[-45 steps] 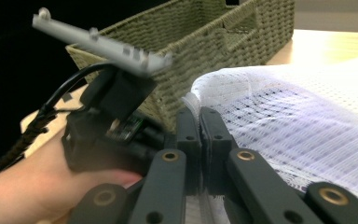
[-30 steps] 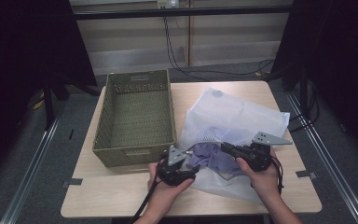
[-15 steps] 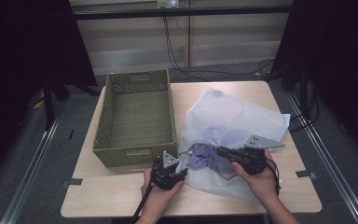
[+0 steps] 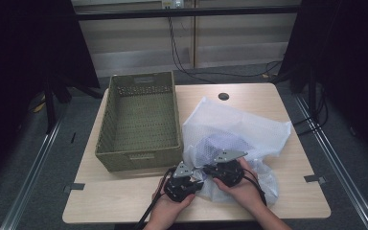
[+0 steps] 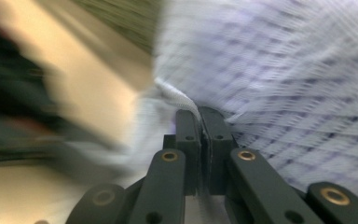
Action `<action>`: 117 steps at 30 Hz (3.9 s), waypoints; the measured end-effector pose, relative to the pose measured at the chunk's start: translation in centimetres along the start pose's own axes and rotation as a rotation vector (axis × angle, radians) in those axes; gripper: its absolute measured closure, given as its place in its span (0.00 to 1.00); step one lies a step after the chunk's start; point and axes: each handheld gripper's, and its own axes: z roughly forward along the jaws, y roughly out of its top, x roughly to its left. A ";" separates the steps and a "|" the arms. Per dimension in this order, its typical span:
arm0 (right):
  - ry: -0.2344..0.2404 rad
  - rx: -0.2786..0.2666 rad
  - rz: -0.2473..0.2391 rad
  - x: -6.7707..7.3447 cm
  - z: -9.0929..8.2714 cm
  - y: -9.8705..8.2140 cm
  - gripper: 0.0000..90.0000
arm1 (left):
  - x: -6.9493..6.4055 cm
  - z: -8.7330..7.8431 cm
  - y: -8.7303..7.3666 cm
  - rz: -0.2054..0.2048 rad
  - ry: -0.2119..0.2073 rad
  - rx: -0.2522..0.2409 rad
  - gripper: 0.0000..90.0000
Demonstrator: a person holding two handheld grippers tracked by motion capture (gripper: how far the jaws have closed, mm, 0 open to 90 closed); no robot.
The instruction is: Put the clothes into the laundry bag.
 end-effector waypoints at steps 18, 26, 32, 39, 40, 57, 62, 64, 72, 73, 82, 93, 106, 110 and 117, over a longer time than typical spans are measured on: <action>-0.210 -0.128 0.173 -7.1 -4.9 -1.6 0.92 | 1.1 -0.8 -0.6 -0.021 -0.098 0.019 0.98; -0.046 -0.153 0.040 -4.5 -5.2 -0.7 0.96 | 1.1 -0.8 -0.6 -0.030 -0.097 0.018 0.98; 0.087 0.051 -0.014 -3.8 -2.3 -1.3 0.96 | 1.4 -0.7 -0.6 -0.049 -0.113 0.015 0.98; -0.098 0.075 0.128 -6.9 -2.2 -2.1 0.98 | 1.4 -0.9 -0.5 -0.041 -0.105 0.028 0.98; -0.148 0.066 0.161 -7.8 -2.5 -2.3 0.98 | 1.3 -0.9 -0.6 -0.039 -0.105 0.028 0.98; -0.035 -0.051 0.079 -6.9 -6.3 -2.7 0.95 | 1.1 -0.7 -0.7 -0.069 -0.090 0.010 0.98; 0.041 0.078 0.058 -6.4 -4.8 -3.5 0.96 | 1.1 -0.8 -0.7 -0.083 -0.085 0.004 0.98; -0.015 0.093 0.072 -7.2 -4.7 -4.2 0.98 | 1.2 -0.8 -0.8 -0.087 -0.086 0.003 0.98; -0.055 -0.033 0.168 -9.9 -8.4 -4.6 0.79 | 1.4 -1.3 -0.7 -0.096 -0.068 -0.068 0.78; -0.056 -0.072 0.191 -10.0 -9.3 -4.5 0.74 | 1.5 -1.6 -0.6 -0.105 -0.060 -0.116 0.67; -0.457 -0.153 0.462 -13.5 -16.4 -9.0 0.51 | 3.0 -2.6 -0.1 -0.179 0.122 -0.211 0.40; -0.443 -0.025 0.471 -15.2 -13.9 -10.8 0.43 | 3.1 -0.6 0.4 -0.188 0.117 -0.114 0.40; -0.425 -0.009 0.411 -14.3 -13.6 -9.7 1.00 | 3.8 -1.8 0.1 -0.191 0.061 -0.138 1.00; -0.495 -0.145 0.426 -14.3 -15.9 -9.3 1.00 | 4.4 -3.3 -0.1 -0.204 0.078 -0.180 1.00; -0.463 -0.123 0.518 -15.7 -16.3 -11.1 1.00 | 5.3 -4.0 -0.8 -0.258 0.101 -0.156 0.99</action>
